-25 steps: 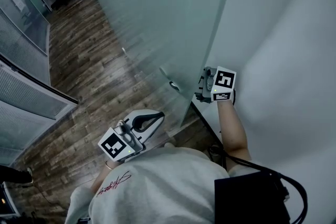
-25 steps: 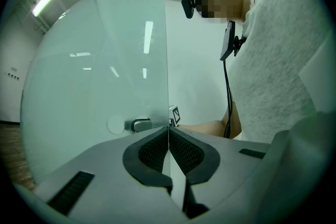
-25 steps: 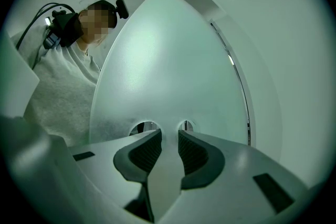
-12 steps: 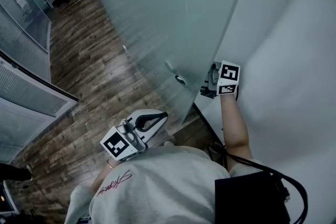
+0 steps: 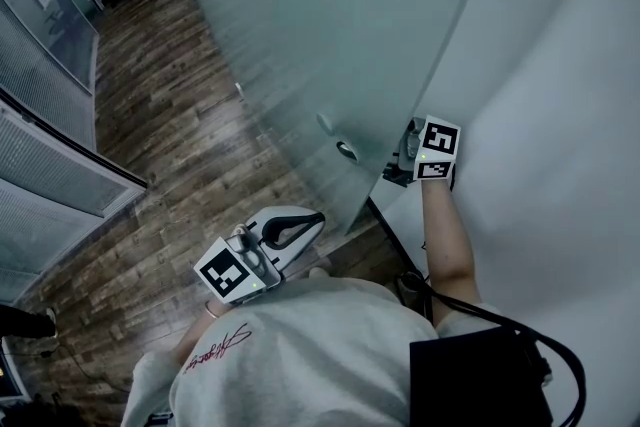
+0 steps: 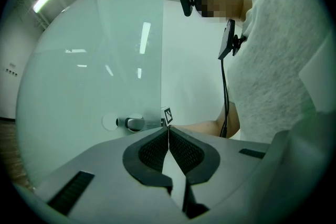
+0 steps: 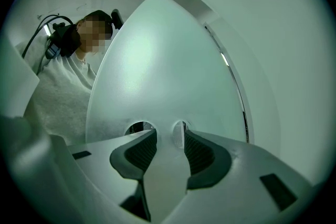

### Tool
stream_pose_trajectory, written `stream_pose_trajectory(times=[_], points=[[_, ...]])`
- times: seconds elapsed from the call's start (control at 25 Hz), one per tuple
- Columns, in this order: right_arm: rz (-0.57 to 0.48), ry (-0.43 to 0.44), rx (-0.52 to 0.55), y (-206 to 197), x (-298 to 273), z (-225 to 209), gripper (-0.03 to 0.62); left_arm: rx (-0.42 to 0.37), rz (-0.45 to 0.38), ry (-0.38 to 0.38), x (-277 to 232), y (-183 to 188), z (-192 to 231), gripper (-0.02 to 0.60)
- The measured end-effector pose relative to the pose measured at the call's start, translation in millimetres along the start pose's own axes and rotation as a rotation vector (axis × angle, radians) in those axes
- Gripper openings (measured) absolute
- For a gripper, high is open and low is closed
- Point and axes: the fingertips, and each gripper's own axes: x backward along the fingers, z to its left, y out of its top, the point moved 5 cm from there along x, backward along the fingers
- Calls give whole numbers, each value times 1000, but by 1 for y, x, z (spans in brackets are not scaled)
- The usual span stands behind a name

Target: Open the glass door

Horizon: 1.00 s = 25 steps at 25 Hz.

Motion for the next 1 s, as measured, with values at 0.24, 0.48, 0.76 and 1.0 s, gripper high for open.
stream_pose_trajectory(times=[0.24, 0.48, 0.76, 1.0], points=[[33, 17, 0, -1, 5, -1, 164, 23, 20, -8, 2, -6, 0, 18], [83, -125, 52, -2, 28, -4, 162, 55, 18, -30, 2, -10, 5, 18], [19, -330, 102, 1, 61, 28, 73, 70, 0, -73, 1, -15, 14, 18], [71, -384, 87, -8, 65, 66, 51, 62, -12, -114, 7, -12, 22, 18]])
